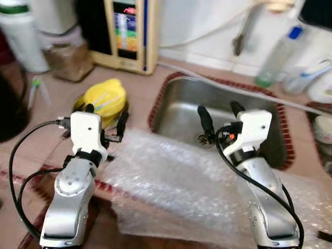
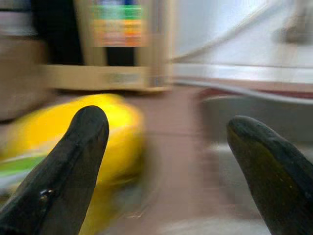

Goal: Kitchen organization

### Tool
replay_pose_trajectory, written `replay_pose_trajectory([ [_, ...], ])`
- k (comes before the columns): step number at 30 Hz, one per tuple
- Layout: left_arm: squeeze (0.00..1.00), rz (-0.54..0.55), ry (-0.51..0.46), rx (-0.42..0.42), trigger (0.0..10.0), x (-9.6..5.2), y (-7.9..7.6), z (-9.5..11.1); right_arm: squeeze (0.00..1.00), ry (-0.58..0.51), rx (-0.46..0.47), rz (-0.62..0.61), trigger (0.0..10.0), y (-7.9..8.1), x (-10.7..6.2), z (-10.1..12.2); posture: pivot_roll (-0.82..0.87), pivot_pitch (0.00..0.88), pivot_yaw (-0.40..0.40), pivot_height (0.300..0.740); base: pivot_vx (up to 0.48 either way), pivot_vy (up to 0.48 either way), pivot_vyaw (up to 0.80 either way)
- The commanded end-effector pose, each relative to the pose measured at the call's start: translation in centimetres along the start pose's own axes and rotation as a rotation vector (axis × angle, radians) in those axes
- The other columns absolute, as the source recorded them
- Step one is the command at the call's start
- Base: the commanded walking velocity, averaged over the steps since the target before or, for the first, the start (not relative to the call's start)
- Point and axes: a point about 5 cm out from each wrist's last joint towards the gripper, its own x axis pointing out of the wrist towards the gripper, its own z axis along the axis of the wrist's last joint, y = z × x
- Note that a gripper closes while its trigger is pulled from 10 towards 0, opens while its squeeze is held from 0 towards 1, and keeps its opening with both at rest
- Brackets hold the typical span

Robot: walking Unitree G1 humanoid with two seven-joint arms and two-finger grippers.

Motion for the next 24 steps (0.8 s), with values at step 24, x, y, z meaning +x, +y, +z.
replay_pose_trajectory([
  [24,0.0,0.124,-0.016,0.059,10.0,1.2,2.1,0.1,0.0,-0.026,0.038,0.085,10.0,1.2,0.0,1.1,0.08,0.128,-0.067,0.74,0.0,0.0,0.0],
])
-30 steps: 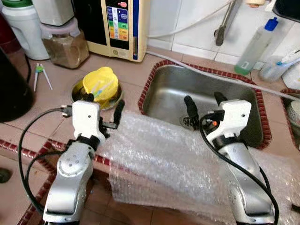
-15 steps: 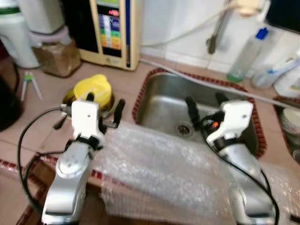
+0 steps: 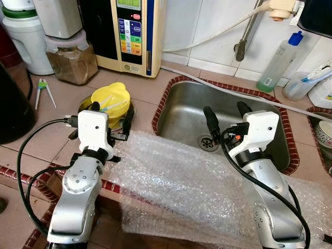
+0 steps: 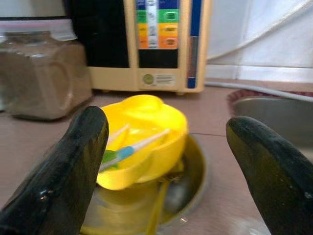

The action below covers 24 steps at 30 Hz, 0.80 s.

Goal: Kitchen organization

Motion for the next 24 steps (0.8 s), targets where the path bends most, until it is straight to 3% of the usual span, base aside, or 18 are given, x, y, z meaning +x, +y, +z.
replay_pose_trajectory([
  [1,0.0,0.039,-0.012,0.013,10.0,0.5,0.6,0.1,0.0,-0.01,0.025,0.051,10.0,0.6,-0.1,0.5,0.08,0.127,-0.066,0.74,0.0,0.0,0.0],
  [10,0.0,0.147,-0.011,0.006,10.0,1.5,2.2,-0.2,0.0,-0.003,0.078,0.144,10.0,1.6,-0.2,0.8,0.07,0.122,-0.066,0.74,0.0,0.0,0.0],
  [13,0.0,0.154,0.002,-0.008,10.0,1.6,2.2,-0.5,0.0,0.012,0.1,0.19,10.0,2.2,-0.4,0.6,0.07,0.118,-0.068,0.74,0.0,0.0,0.0],
  [14,0.08,0.152,0.023,-0.024,10.0,1.7,2.1,-0.9,0.0,0.022,0.109,0.218,10.0,2.5,-0.5,0.5,0.07,0.118,-0.068,0.74,0.0,0.0,0.0],
  [17,0.07,0.127,0.058,-0.052,10.0,1.9,1.6,-1.5,0.0,0.047,0.148,0.279,10.0,3.4,-0.8,0.3,0.07,0.114,-0.068,0.74,0.0,0.0,0.0],
  [18,0.0,0.107,0.056,-0.067,8.4,2.1,1.3,-1.5,0.0,0.054,0.151,0.309,10.0,3.8,-0.9,0.3,0.06,0.112,-0.068,0.74,0.0,0.0,0.0],
  [20,0.0,0.102,0.044,-0.088,0.0,2.3,1.2,-1.5,0.0,0.065,0.163,0.34,10.0,4.2,-1.1,0.2,0.06,0.11,-0.067,0.74,0.0,0.0,0.0],
  [24,0.0,0.094,0.041,-0.093,0.0,2.8,1.1,-1.4,0.0,0.075,0.181,0.36,10.0,4.3,-1.3,0.2,0.06,0.105,-0.065,0.74,0.0,0.0,0.0],
])
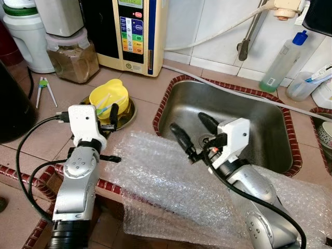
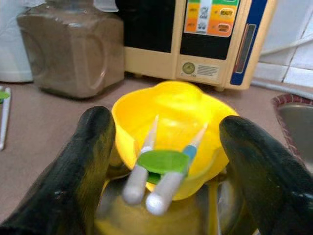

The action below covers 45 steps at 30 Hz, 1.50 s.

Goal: Kitchen organization

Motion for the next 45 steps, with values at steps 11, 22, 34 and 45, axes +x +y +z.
replay_pose_trajectory([
  [11,0.0,-0.018,-0.001,-0.021,0.0,0.3,-0.2,0.0,0.0,0.002,0.016,0.048,10.0,0.4,-0.3,0.5,0.06,0.097,-0.066,0.74,0.0,0.0,0.0],
  [22,0.0,-0.013,-0.003,-0.029,0.0,0.2,-0.3,-0.1,0.0,0.013,0.011,0.058,10.0,0.4,-0.3,0.5,0.06,0.1,-0.075,0.74,0.0,0.0,0.0],
  [34,0.0,-0.008,-0.029,-0.04,0.0,0.1,-0.4,0.4,0.0,0.018,0.015,0.065,10.0,0.3,-0.2,0.4,0.07,0.108,-0.085,0.74,0.0,0.0,0.0],
  [45,0.0,0.041,-0.106,0.001,0.0,-0.1,0.2,1.2,0.0,0.02,0.026,0.06,10.0,0.1,-0.1,0.4,0.07,0.099,-0.089,0.74,0.0,0.0,0.0],
])
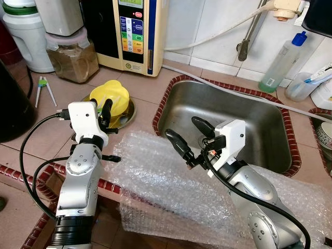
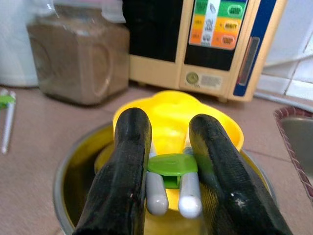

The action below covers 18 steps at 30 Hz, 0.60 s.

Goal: Kitchen organization

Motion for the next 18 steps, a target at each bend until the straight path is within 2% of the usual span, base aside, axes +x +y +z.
replay_pose_trajectory([
  [1,0.0,-0.002,-0.084,0.022,0.0,0.0,-0.1,1.4,0.0,0.003,0.0,0.003,10.0,-0.3,0.0,0.1,0.07,0.098,-0.089,0.74,0.0,0.0,0.0],
  [2,0.0,-0.034,-0.14,0.015,0.0,0.1,-0.6,2.5,0.0,-0.001,0.002,-0.001,10.0,-0.4,0.1,0.3,0.07,0.096,-0.09,0.74,0.0,0.0,0.0],
  [5,0.0,-0.064,-0.213,0.022,0.0,0.2,-1.2,3.7,0.0,-0.011,0.013,-0.015,10.0,-0.7,0.2,0.4,0.07,0.095,-0.091,0.74,0.0,0.0,0.0],
  [8,0.0,-0.154,-0.268,-0.009,0.0,0.2,-2.5,5.1,0.0,-0.031,0.049,-0.056,10.0,-1.4,0.4,0.7,0.07,0.097,-0.092,0.74,0.0,0.0,0.0],
  [11,0.0,-0.198,-0.287,-0.039,0.0,0.1,-3.1,5.6,0.0,-0.045,0.075,-0.082,10.0,-1.8,0.5,0.9,0.07,0.097,-0.092,0.74,0.0,0.0,0.0],
  [14,0.0,-0.331,-0.312,-0.137,0.0,-0.3,-4.9,6.5,0.0,-0.103,0.192,-0.169,10.0,-3.0,1.0,1.5,0.07,0.099,-0.092,0.74,0.0,0.0,0.0],
  [18,0.0,-0.469,-0.308,-0.202,0.0,-0.9,-6.8,6.5,0.0,-0.168,0.354,-0.255,10.0,-4.5,1.8,2.2,0.07,0.097,-0.094,0.74,0.0,0.0,0.0],
])
